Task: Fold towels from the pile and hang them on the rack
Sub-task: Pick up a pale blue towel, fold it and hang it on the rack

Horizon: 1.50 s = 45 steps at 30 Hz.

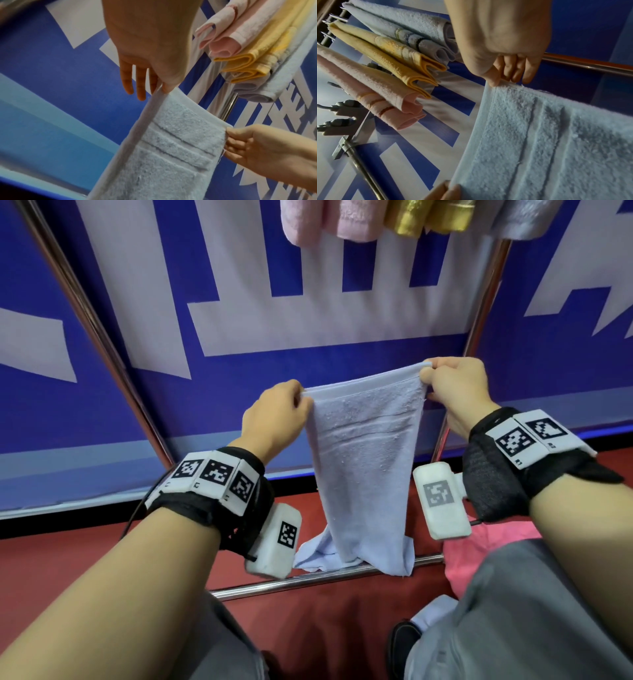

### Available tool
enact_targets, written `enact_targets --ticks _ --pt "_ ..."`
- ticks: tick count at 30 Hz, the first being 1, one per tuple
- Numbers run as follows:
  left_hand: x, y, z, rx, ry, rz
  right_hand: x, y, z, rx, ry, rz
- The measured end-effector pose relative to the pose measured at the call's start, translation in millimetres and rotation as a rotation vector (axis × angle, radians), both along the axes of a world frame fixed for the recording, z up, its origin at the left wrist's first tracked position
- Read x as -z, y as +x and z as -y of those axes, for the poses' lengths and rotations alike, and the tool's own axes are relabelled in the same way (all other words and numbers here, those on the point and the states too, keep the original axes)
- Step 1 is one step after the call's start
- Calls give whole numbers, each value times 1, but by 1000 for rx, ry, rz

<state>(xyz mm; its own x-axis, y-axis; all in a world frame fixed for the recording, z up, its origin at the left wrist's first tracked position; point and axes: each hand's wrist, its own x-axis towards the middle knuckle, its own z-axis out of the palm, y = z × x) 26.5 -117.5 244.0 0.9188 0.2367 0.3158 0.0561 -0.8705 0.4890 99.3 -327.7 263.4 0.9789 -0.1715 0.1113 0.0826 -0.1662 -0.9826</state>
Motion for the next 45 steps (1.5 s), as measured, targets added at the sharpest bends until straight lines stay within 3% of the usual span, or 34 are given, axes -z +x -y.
enact_targets --ticks 6,14,21,28,31,33,36,39,45 --pt "-23 -8 -12 -18 -224 346 -16 -14 -1 -115 73 28" --pt "-88 -27 -32 16 -4 381 -54 -25 -16 -96 278 97" --pt "-171 -49 -31 24 63 551 -141 -39 -19 -137 275 282" --pt "-264 -78 -20 38 261 683 -232 -65 -8 -142 208 430" --pt "-297 -87 -20 10 270 751 -263 -75 -4 -171 329 541" --pt "-305 -86 -21 5 302 708 -273 -73 -6 -181 332 524" --pt "-301 -89 -21 -12 435 626 -274 -66 -9 -251 209 379" --pt "-300 -91 -22 -18 455 632 -273 -62 -5 -248 86 335" --pt "-302 -93 -17 -9 471 657 -274 -68 -5 -152 205 328"
